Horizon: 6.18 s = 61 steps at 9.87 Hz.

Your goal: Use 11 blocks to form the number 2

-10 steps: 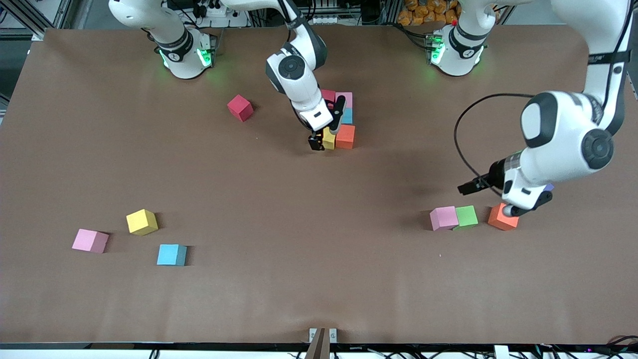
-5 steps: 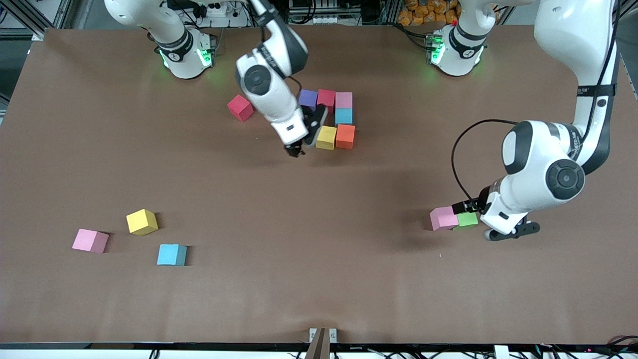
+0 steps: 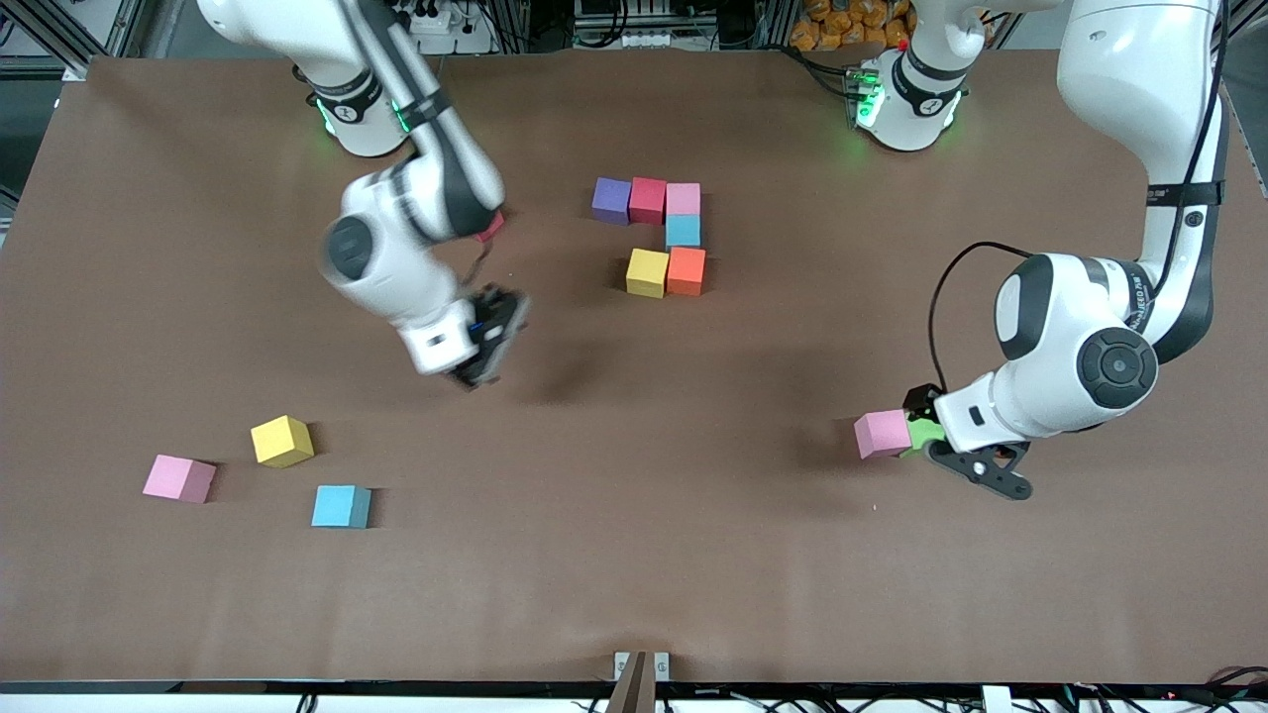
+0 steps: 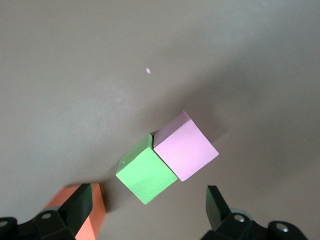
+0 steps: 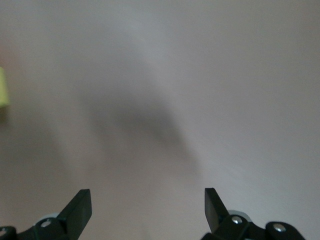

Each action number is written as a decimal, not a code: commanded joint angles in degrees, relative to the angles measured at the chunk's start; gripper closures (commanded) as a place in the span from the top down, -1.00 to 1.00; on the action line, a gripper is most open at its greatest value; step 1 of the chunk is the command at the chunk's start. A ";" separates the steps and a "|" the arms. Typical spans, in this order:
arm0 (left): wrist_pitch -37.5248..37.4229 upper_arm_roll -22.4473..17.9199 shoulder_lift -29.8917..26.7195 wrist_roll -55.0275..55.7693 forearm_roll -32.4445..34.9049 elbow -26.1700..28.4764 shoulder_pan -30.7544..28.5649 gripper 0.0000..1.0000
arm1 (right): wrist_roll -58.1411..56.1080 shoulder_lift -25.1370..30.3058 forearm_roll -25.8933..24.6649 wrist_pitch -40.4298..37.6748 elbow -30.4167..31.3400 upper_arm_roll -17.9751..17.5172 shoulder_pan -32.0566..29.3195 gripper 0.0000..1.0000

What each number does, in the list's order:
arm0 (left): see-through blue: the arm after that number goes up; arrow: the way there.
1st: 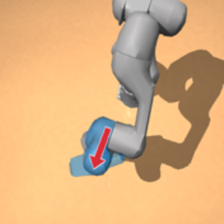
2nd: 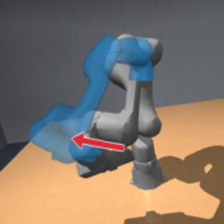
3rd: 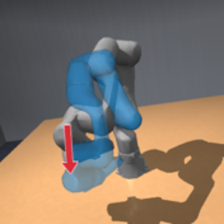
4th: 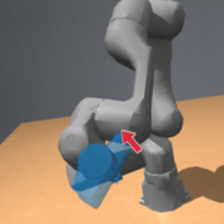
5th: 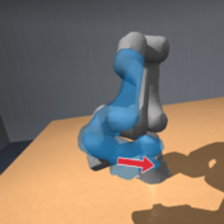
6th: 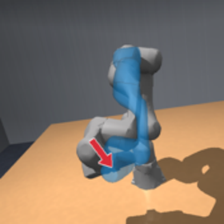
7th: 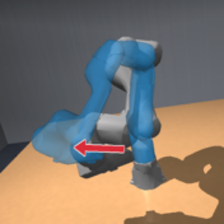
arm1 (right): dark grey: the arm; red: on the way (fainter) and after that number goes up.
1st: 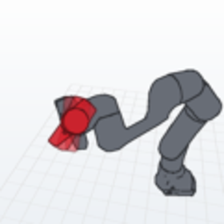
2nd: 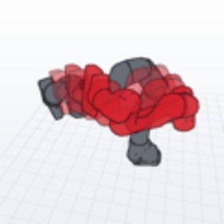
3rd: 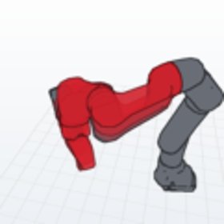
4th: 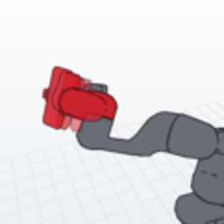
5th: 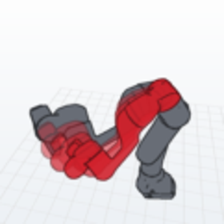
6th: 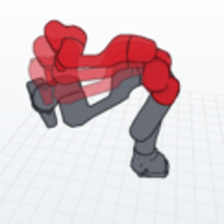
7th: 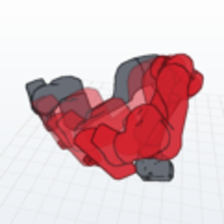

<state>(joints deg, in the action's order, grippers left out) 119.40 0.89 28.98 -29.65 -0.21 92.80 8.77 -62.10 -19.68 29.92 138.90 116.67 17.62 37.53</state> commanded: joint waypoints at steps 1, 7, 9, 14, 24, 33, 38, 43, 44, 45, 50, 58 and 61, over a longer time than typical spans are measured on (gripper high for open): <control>6.86 -0.53 0.11 -15.89 1.17 4.29 1.24 1.00 | -1.88 -1.14 -1.00 -0.03 -2.05 -1.01 -7.00 1.00; 13.48 -0.53 2.14 -34.50 7.06 8.78 3.88 1.00 | -1.71 -3.87 -0.91 -0.12 -3.28 -1.01 -25.03 1.00; 14.45 -0.45 2.22 -34.86 7.06 10.28 4.06 1.00 | -1.01 -7.54 -1.09 0.06 -7.48 -0.40 -27.41 1.00; 19.20 -0.36 2.22 -34.95 7.06 13.98 4.06 1.00 | 7.41 -14.68 -0.56 3.67 -10.58 0.66 -27.78 1.00; 21.16 -0.36 2.76 -32.58 6.97 11.44 12.12 -1.00 | 7.37 -13.72 -1.00 -3.34 -9.44 0.66 -25.32 -0.64; 0.22 9.03 0.55 -9.13 10.06 -1.13 26.12 -1.00 | 13.73 -8.45 -1.00 -12.68 -10.14 0.57 -20.22 -0.65; 0.31 16.78 2.57 6.96 10.32 -0.96 28.31 -1.00 | 26.66 -8.35 -1.00 -13.30 -10.23 0.57 -16.36 -0.63; 2.40 16.52 5.73 8.82 10.49 -1.31 34.02 -1.00 | 28.09 -8.62 -1.00 -13.30 -10.14 0.57 -15.73 -0.62; 3.03 16.17 6.09 8.73 10.66 -1.57 35.33 -1.00 | 28.09 -8.62 -1.00 -13.30 -10.14 0.57 -15.91 -0.61; 3.12 16.17 6.79 8.73 10.84 -1.92 36.04 -1.00 | 28.09 -8.71 -1.00 -13.30 -10.14 0.57 -16.00 -0.61; 3.47 14.24 10.04 8.73 11.63 -4.56 39.82 -1.00 | 28.00 -8.79 -1.00 -13.30 -10.14 0.57 -16.17 -0.61; 5.32 13.53 12.33 8.73 13.04 -4.48 41.50 -1.00 | 27.65 -9.06 -1.00 -13.30 -10.14 0.57 -16.26 -0.61; 5.84 12.83 13.38 8.99 12.95 -4.56 42.28 -1.00 | 27.56 -9.06 -1.00 -13.30 -10.14 0.57 -16.26 -0.61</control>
<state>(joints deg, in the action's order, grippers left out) 124.78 14.87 41.16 -22.17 11.14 89.80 49.65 -35.17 -29.22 29.64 126.07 106.20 18.45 21.68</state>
